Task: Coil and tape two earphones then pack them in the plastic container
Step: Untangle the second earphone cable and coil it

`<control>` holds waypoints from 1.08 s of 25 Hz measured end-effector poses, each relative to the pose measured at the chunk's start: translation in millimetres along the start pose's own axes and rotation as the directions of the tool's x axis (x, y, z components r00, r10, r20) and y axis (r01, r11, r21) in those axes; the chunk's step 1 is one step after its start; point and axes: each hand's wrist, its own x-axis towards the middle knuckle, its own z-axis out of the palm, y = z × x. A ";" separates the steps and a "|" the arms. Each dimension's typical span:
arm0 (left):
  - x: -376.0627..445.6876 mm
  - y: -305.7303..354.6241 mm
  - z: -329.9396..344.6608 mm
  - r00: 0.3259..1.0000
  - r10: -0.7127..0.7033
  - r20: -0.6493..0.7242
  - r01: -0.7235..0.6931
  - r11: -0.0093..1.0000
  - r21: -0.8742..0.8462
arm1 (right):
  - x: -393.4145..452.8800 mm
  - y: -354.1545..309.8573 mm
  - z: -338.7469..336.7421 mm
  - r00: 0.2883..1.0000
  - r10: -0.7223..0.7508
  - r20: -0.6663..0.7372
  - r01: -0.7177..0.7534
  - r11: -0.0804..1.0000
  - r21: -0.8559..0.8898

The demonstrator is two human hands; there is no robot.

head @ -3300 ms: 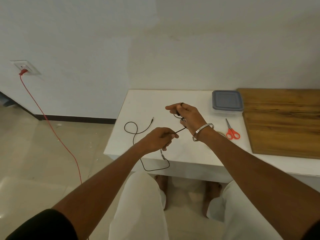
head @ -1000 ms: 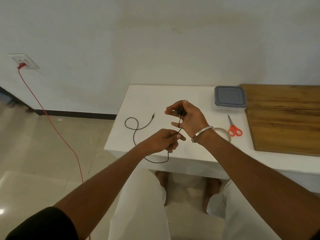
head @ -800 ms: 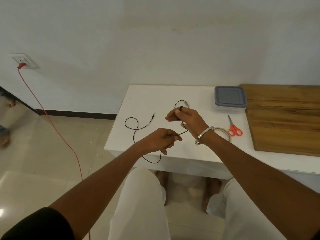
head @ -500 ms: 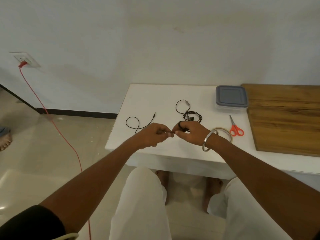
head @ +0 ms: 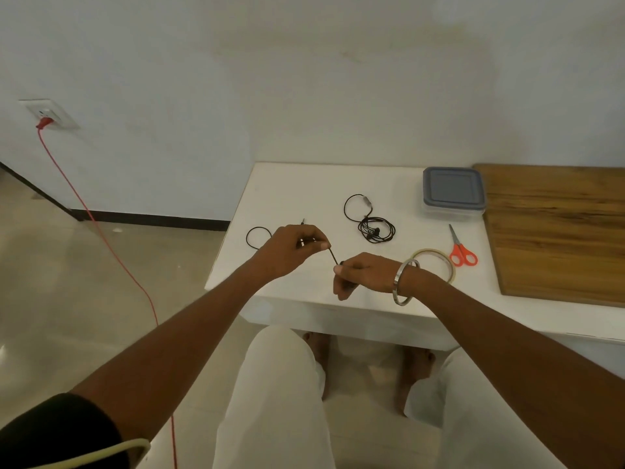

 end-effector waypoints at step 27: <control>-20.7 9.8 57.6 0.967 -0.019 0.255 0.081 0.969 -0.233 | 8.8 -43.2 -5.5 0.895 -0.002 -0.446 0.387 0.503 0.773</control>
